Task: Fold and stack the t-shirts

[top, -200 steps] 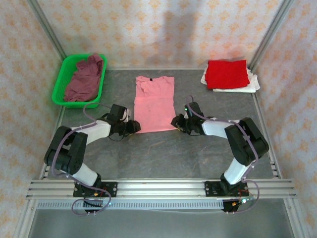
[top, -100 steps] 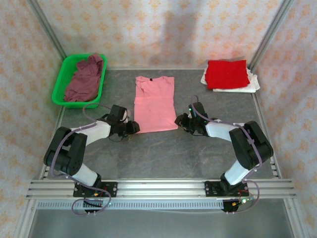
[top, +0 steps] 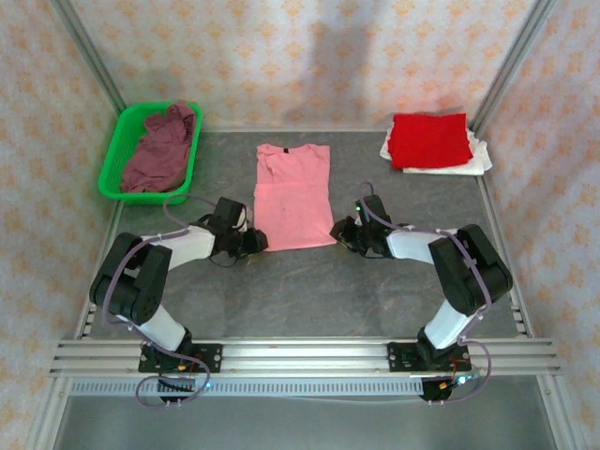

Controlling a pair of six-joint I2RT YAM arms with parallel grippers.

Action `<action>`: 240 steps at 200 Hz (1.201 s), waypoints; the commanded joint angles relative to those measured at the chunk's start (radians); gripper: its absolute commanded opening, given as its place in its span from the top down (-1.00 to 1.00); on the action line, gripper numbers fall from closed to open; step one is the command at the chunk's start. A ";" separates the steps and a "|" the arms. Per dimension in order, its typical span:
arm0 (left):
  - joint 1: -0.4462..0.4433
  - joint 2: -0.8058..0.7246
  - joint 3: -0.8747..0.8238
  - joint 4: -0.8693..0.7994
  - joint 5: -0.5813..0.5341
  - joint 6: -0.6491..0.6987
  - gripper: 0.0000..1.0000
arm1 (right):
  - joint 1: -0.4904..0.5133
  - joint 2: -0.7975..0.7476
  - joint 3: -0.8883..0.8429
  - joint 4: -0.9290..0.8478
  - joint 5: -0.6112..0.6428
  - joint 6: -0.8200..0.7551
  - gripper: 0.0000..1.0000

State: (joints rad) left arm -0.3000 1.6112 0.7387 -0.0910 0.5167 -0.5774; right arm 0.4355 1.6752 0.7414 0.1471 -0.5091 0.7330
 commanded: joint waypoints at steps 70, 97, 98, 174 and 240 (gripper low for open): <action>-0.011 0.004 0.010 -0.015 -0.040 0.013 0.91 | 0.000 0.039 -0.006 0.042 -0.021 0.000 0.24; -0.010 -0.006 0.007 -0.024 -0.052 0.014 0.97 | 0.002 0.086 0.015 0.064 -0.052 0.006 0.26; -0.010 -0.005 0.007 -0.025 -0.053 0.014 0.97 | 0.003 0.087 0.016 0.065 -0.053 0.007 0.26; -0.007 -0.064 -0.012 -0.037 -0.085 0.013 1.00 | 0.029 0.084 0.028 0.094 -0.048 0.042 0.96; -0.008 -0.180 -0.134 -0.104 -0.048 0.074 1.00 | 0.051 -0.052 -0.134 0.111 -0.045 0.048 1.00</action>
State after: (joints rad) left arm -0.3061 1.4998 0.6758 -0.1169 0.4644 -0.5442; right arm 0.4664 1.7031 0.6937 0.2352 -0.5541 0.7708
